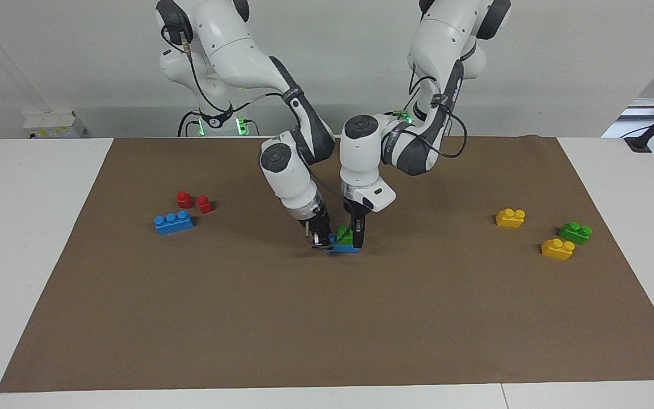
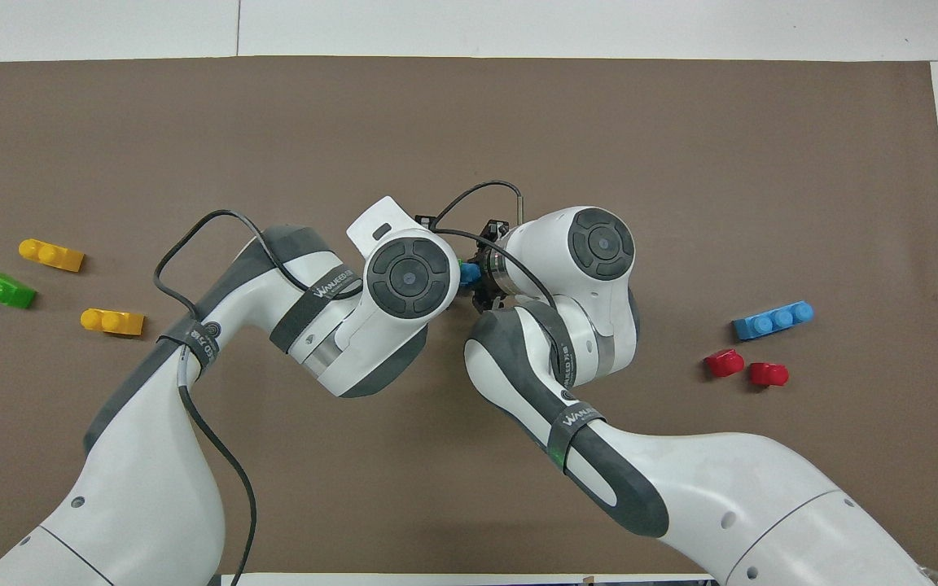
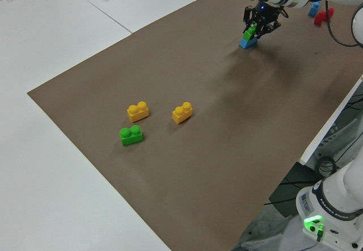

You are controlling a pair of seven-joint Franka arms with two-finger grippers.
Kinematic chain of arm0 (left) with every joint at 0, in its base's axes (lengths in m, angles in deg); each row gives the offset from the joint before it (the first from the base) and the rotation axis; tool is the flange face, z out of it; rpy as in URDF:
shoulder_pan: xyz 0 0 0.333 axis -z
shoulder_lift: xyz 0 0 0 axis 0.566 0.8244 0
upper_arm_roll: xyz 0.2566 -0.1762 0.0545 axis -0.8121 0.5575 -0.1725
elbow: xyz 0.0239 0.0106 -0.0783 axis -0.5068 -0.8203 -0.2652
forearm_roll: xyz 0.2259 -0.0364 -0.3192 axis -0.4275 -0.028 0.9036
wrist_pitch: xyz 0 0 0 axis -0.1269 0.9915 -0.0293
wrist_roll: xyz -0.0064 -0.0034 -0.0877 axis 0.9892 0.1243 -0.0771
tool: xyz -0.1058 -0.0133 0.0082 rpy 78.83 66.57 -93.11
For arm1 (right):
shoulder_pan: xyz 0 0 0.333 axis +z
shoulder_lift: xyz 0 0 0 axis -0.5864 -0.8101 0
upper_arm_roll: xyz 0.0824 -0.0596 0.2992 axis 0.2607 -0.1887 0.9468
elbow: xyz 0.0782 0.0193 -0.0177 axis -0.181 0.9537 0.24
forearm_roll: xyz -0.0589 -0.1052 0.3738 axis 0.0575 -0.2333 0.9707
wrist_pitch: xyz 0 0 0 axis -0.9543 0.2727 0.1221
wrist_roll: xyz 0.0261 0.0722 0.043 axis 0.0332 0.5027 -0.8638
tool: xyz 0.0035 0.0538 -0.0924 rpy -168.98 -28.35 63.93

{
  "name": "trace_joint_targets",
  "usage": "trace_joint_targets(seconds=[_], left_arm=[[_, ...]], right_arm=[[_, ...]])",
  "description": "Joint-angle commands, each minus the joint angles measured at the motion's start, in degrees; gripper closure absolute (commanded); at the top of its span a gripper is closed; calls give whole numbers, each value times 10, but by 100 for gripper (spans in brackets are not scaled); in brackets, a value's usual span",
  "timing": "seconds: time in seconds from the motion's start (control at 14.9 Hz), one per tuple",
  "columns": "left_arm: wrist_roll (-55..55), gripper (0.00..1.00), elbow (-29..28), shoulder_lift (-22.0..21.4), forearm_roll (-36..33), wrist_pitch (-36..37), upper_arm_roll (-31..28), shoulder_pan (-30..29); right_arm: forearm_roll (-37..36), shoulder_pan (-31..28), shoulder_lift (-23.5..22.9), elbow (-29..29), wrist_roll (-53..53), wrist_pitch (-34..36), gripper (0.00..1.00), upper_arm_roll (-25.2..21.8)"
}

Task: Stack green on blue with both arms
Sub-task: 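Press the green brick onto the blue brick between both grippers, then open both grippers and lower the joined bricks onto the table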

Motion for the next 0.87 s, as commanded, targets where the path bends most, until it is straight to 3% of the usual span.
trace_joint_targets(seconds=[0.0,0.13,0.4,0.8], left_arm=[[-14,0,-4,-25,-8,15,2,-15],[-29,0,-4,-34,-8,28,2,-28],[-98,0,-4,-47,-7,50,2,-60],[-239,0,-4,-50,-6,60,2,-127]], right_arm=[[4,-16,-4,13,-30,-13,22,-2],[4,-25,-4,5,-30,-5,4,-2],[3,-47,-3,-25,-54,46,2,-2],[2,-148,23,-48,-260,158,2,-3]])
